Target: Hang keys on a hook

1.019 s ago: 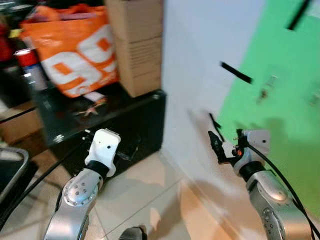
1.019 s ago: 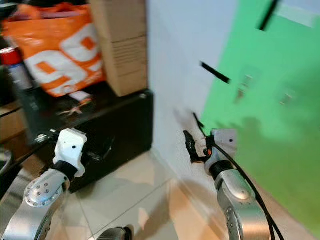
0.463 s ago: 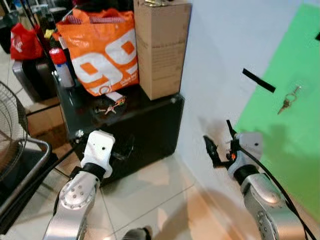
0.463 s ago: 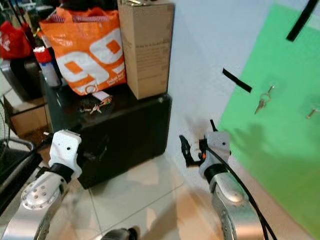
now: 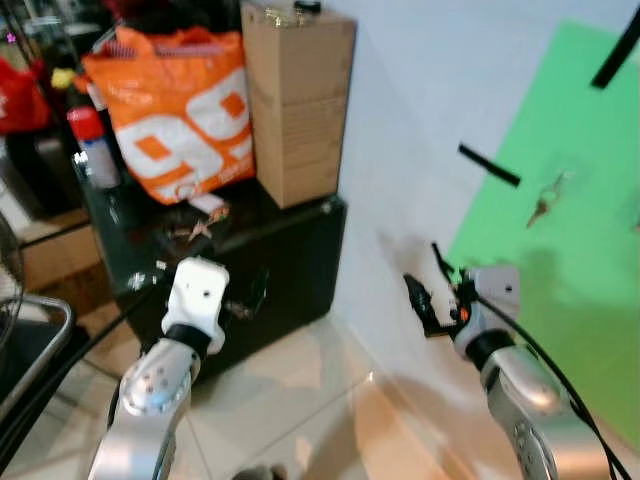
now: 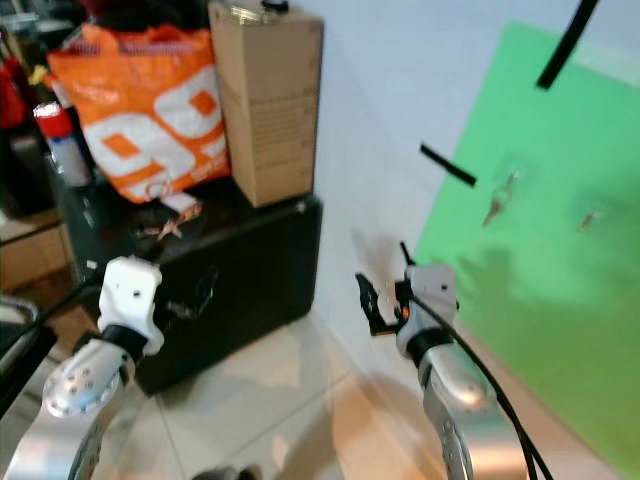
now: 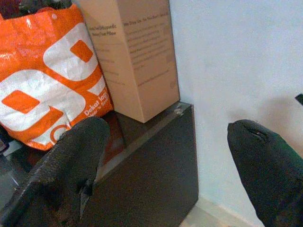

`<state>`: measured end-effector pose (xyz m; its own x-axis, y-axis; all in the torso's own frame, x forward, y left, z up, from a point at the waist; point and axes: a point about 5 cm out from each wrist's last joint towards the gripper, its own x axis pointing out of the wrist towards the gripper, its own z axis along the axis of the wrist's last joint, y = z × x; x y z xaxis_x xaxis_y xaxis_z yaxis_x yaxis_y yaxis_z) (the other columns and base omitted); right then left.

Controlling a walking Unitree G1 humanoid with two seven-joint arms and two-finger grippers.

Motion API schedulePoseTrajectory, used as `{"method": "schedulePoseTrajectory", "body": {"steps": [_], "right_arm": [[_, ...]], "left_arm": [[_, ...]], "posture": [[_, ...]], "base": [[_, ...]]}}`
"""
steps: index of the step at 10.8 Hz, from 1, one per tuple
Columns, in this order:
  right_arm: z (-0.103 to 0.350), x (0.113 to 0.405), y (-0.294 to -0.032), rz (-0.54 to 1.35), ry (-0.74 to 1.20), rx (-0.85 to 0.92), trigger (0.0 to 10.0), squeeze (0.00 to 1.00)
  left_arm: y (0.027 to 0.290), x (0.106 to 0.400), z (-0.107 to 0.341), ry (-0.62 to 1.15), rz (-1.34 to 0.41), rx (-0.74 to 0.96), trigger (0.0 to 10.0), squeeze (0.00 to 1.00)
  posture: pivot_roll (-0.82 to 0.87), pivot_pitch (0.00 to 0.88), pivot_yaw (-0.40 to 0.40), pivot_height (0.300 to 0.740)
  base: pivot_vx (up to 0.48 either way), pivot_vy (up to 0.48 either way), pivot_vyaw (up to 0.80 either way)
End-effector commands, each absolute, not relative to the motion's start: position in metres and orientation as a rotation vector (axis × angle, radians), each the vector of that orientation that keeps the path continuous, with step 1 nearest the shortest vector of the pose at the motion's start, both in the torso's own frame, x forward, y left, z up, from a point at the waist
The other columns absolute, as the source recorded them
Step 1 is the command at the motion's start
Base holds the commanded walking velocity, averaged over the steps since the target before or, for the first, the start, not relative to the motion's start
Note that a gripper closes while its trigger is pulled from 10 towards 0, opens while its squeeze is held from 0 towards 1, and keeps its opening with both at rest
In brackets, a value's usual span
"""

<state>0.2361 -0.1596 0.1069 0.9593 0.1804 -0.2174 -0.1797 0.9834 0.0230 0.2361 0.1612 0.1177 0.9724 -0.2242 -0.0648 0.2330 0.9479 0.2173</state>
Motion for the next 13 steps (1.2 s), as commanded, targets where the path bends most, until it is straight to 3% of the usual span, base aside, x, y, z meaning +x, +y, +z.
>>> {"method": "schedulePoseTrajectory", "body": {"steps": [1,3,6,13], "right_arm": [[0.1066,0.239,-0.1592,0.202,0.233,-0.015,10.0,1.0],[0.1043,0.2406,-0.1585,0.203,0.241,-0.008,10.0,1.0],[0.1035,0.2427,-0.1569,0.202,0.245,0.003,10.0,1.0],[0.1011,0.2443,-0.1577,0.208,0.25,-0.015,10.0,1.0]], "left_arm": [[0.162,0.2387,0.1187,0.039,-0.22,0.225,10.0,0.36],[0.1639,0.2399,0.119,0.042,-0.209,0.232,10.0,0.36],[0.1656,0.2404,0.1202,0.043,-0.205,0.231,10.0,0.36],[0.168,0.241,0.1216,0.047,-0.192,0.224,10.0,0.36]], "posture": [[0.03,0.0,-0.022,0.74],[0.04,0.0,-0.024,0.74],[0.05,0.0,-0.025,0.74],[0.06,0.0,-0.023,0.74]], "base": [[0.27,0.0,0.0],[0.272,0.0,0.0],[0.286,0.0,0.73],[0.291,0.0,0.0]]}}
